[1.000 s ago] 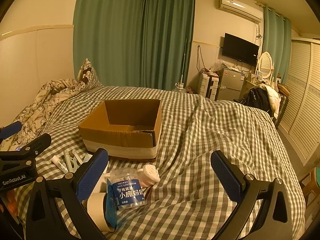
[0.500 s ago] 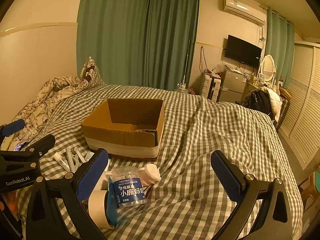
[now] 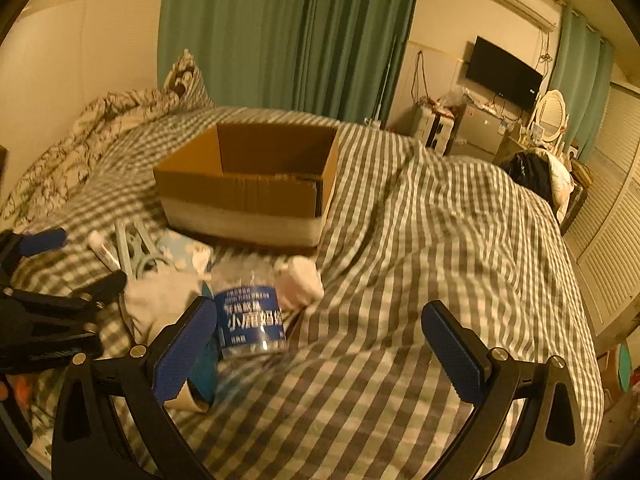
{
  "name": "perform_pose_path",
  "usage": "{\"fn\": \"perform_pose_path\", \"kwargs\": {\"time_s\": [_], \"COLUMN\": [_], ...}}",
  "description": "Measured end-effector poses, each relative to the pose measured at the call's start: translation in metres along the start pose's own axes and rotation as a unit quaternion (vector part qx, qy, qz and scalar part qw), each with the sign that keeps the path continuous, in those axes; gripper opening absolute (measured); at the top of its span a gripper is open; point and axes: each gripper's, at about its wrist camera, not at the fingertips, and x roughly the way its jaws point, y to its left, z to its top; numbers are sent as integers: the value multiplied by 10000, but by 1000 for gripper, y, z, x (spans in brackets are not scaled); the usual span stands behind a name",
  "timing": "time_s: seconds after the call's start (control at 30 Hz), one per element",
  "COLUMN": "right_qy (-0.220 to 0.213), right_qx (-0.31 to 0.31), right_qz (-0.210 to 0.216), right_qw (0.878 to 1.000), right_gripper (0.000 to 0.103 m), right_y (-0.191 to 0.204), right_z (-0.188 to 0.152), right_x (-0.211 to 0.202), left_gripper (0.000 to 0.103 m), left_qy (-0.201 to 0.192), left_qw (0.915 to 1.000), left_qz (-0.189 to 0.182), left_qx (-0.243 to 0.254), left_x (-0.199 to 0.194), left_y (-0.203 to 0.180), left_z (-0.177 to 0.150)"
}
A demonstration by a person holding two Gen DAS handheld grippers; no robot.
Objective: Organize objects
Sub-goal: 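Grasp the white glove with the left tool while the right tool grasps the beige tape roll, then carry the glove and tape roll over the cardboard box while both tools open to drop them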
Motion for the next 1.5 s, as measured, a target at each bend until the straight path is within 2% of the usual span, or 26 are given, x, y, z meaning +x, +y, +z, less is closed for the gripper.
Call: {"fn": "perform_pose_path", "kwargs": {"time_s": [0.07,0.17,0.2,0.33,0.53,0.8,0.9,0.97,1.03,1.13,1.27,1.5], "right_qy": [32,67,94,200,335,899,1193,1358,1436,1375,1082,668], "right_qx": [-9,-37,-29,-96,-284,-668,-716,-764,-777,-771,-808,-591], "right_qz": [6,11,-3,55,335,829,946,987,1018,1057,1011,1193], "right_qw": [10000,10000,10000,9997,9985,9902,9857,9828,9813,9818,9857,9888], "right_gripper": [103,103,103,103,103,100,86,62,45,30,29,28], "right_y": [0,1,2,8,32,75,84,88,88,84,78,57], "right_z": [-1,-2,-3,-6,-12,-33,-42,-47,-50,-49,-41,-21], "right_x": [1,1,2,4,0,20,33,39,42,36,20,-8], "left_gripper": [78,57,41,29,27,27,27,27,27,27,27,27], "left_qy": [265,408,435,348,-26,-467,-490,-476,-479,-522,-623,-765], "left_qw": [9994,9975,9963,9957,9969,9970,9969,9968,9967,9966,9961,9954], "left_qz": [-215,-560,-723,-857,-780,-594,-582,-605,-616,-602,-596,-565], "left_qx": [36,107,140,90,-66,-145,-191,-196,-207,-194,-189,-140], "left_x": [15,24,26,20,-9,-42,-45,-45,-45,-47,-54,-66], "left_y": [-4,-9,-11,-8,8,32,37,39,40,41,43,40], "left_z": [-6,-14,-15,-16,-3,14,14,13,13,12,13,19]}}
